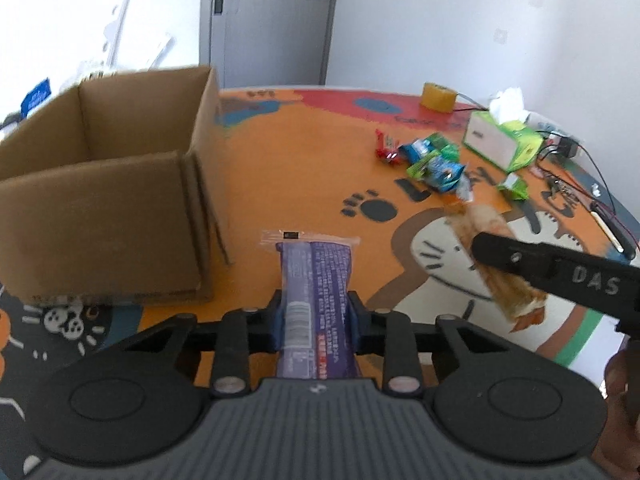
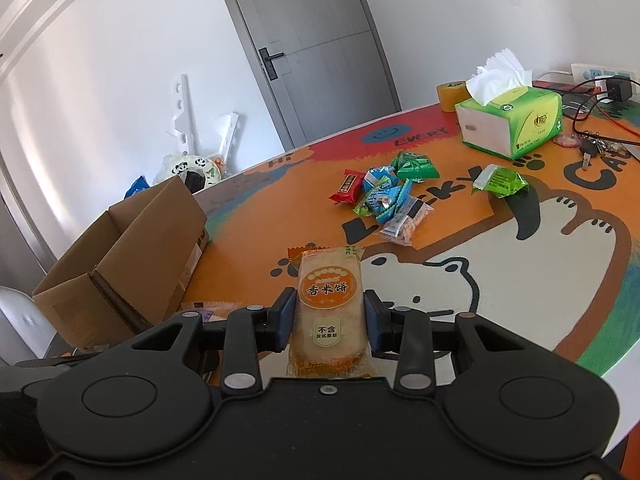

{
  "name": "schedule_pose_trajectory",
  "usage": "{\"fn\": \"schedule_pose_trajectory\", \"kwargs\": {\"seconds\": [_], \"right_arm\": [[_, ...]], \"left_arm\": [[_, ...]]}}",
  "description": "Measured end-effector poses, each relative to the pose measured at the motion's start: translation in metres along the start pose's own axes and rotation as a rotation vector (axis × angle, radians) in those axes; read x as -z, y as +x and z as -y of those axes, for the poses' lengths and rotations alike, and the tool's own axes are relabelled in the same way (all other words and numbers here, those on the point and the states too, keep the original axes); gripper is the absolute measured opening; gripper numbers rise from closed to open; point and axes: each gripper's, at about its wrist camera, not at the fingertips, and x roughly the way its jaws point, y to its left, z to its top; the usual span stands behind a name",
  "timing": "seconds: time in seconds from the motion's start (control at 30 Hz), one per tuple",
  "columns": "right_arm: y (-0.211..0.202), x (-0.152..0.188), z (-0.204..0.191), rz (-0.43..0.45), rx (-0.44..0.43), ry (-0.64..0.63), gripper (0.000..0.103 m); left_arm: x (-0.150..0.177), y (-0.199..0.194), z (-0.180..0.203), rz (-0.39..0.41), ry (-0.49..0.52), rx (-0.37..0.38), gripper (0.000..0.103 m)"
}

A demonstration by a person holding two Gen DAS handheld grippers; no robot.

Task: Organize snacks
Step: 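Carry both snacks over the cardboard box and open both tools to drop them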

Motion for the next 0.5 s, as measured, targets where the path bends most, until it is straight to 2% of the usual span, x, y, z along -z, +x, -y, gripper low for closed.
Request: {"fn": "schedule_pose_trajectory", "kwargs": {"seconds": [0.13, 0.5], "right_arm": [[-0.001, -0.003, 0.0, 0.008, -0.003, 0.002, 0.036], [-0.003, -0.025, -0.017, 0.057, -0.046, -0.025, 0.036]], "left_arm": [[-0.008, -0.009, 0.009, 0.037, 0.02, 0.027, 0.029], [-0.045, -0.034, 0.003, 0.15, -0.001, 0.021, 0.029]]}}
